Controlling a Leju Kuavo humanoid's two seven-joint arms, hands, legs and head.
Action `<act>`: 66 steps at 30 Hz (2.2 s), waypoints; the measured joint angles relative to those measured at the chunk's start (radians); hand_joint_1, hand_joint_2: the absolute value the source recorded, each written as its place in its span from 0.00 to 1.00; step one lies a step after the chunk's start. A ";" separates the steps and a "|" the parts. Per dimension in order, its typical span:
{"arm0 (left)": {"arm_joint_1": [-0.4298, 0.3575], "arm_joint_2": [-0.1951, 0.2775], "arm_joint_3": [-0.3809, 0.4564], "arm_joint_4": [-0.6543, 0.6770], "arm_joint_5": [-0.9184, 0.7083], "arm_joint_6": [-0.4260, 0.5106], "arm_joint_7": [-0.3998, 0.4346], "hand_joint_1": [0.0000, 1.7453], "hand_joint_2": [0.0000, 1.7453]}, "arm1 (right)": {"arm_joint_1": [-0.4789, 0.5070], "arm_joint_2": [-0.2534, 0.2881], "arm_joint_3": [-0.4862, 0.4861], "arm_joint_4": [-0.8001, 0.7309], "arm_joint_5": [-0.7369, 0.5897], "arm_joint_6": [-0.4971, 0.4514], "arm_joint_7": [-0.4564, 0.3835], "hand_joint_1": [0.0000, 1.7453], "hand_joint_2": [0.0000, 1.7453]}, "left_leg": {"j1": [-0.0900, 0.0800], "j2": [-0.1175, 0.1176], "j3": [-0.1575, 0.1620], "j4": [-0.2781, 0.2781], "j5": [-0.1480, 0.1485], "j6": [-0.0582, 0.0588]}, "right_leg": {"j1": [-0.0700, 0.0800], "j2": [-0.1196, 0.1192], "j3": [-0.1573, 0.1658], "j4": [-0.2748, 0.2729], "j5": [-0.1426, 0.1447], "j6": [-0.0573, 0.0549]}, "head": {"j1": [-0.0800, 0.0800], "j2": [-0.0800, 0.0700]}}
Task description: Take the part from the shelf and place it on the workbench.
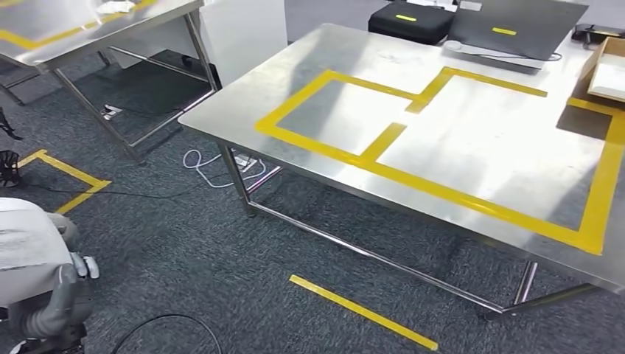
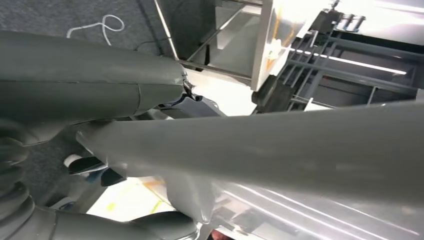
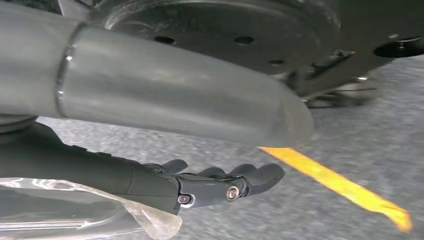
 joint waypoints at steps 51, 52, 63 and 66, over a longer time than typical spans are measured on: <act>-0.016 0.048 -0.002 0.047 -0.014 0.106 -0.022 1.00 1.00 | -0.030 0.006 -0.048 0.014 -0.038 -0.025 0.004 0.00 0.00 | 0.005 -0.082 -0.145 0.087 0.055 -0.023 | 0.003 0.115 0.111 -0.133 0.135 -0.033 | -0.001 0.000; -0.015 0.048 -0.004 0.046 -0.014 0.106 -0.023 1.00 1.00 | -0.029 0.006 -0.048 0.014 -0.038 -0.025 0.004 0.00 0.00 | 0.002 -0.074 -0.144 0.082 0.056 -0.020 | 0.000 0.124 0.105 -0.135 0.137 -0.025 | -0.001 0.000; -0.011 0.046 -0.019 0.042 -0.024 0.118 -0.033 1.00 1.00 | -0.025 0.003 -0.051 0.014 -0.030 -0.043 0.000 0.00 0.00 | 0.001 0.031 -0.123 0.061 0.050 0.002 | 0.005 -0.010 0.047 -0.025 0.100 -0.003 | 0.011 0.000; -0.011 0.045 -0.025 0.040 -0.033 0.124 -0.040 1.00 1.00 | -0.021 0.003 -0.051 0.013 -0.025 -0.047 -0.003 0.00 0.00 | -0.004 0.034 -0.117 0.064 0.044 -0.011 | 0.011 -0.023 0.115 -0.144 0.132 -0.017 | 0.010 0.000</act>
